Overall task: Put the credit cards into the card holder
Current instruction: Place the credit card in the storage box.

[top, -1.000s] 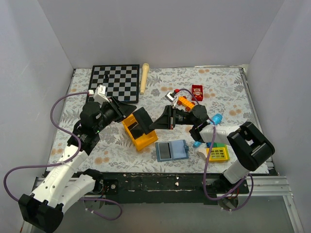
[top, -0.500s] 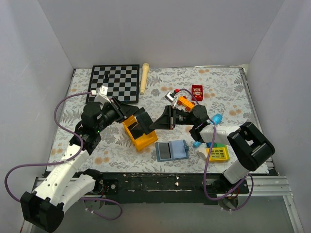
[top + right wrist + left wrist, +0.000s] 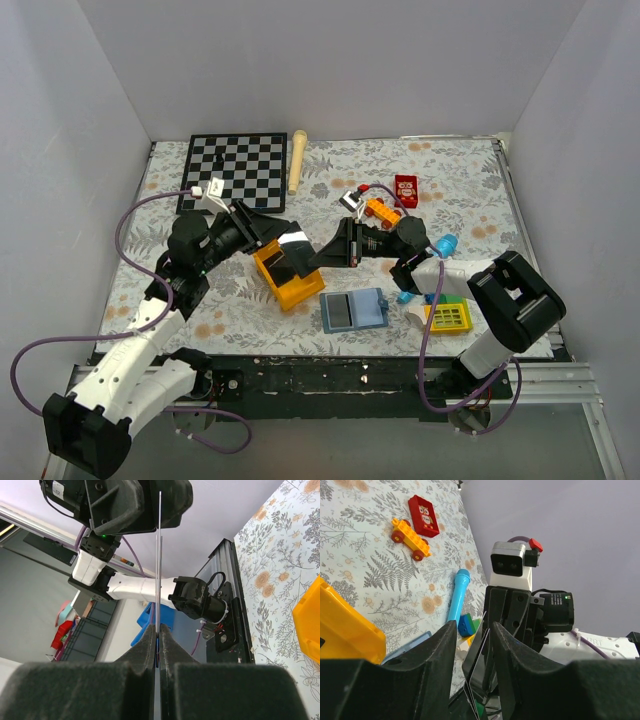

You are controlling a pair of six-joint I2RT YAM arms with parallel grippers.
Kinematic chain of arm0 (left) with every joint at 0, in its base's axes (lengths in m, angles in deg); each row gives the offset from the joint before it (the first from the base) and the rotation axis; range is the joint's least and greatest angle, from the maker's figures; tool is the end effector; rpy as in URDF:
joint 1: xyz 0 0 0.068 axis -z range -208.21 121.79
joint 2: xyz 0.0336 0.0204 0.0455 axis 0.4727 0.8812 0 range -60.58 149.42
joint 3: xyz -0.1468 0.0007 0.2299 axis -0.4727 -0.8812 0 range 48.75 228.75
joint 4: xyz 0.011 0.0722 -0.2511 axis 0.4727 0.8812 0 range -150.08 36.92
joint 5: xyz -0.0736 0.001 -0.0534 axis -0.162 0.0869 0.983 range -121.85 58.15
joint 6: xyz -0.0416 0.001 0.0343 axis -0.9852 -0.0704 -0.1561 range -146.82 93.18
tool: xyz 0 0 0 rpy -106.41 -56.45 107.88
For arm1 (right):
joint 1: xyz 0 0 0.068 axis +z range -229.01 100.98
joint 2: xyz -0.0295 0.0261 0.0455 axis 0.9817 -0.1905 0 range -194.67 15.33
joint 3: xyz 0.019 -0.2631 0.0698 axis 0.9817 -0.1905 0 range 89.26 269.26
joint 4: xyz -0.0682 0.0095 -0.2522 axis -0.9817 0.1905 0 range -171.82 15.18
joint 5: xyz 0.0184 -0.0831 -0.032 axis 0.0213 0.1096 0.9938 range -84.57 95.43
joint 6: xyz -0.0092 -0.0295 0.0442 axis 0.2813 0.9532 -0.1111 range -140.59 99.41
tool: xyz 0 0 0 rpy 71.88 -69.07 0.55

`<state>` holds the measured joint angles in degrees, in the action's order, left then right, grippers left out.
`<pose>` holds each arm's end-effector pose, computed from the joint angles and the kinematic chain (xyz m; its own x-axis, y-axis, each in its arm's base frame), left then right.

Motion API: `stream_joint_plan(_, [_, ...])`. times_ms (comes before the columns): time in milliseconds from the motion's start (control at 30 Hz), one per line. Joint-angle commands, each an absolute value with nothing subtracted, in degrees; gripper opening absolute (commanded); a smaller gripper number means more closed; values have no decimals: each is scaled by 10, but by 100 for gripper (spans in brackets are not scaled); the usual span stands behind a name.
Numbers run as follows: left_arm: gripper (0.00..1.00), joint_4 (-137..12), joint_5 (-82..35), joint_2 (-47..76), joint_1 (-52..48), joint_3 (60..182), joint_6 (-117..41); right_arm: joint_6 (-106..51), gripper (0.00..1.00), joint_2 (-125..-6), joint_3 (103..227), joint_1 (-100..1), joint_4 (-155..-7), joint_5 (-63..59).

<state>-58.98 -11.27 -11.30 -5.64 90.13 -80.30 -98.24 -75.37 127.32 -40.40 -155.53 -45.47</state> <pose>0.1842 -0.0901 0.3225 -0.6324 -0.5519 -0.5437 0.2886 0.4834 -0.8264 0.2246 0.2148 0.2539 -0.8772 0.0879 -0.4720 -0.4795 -0.2105 0.8519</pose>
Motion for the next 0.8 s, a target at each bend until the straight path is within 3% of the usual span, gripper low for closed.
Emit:
stream_joint_plan(0, [34, -597, -92, -121, -56, 891, -806, -983, 1, -749, 1274, -406, -1690, -448])
stream_joint_plan(133, [34, -597, -90, -123, -56, 888, -806, -985, 1, -751, 1276, -406, -1691, -448])
stream_joint_plan(233, [27, -613, -87, -124, -56, 884, -809, -985, 1, -750, 1277, -406, -1691, -448])
stream_joint_plan(400, [1, -622, -86, -124, -56, 882, -813, -984, 1, -753, 1276, -407, -1691, -448])
stream_joint_plan(767, [0, -608, -103, -110, -84, 902, -806, -979, 1, -769, 1270, -406, -1692, -450])
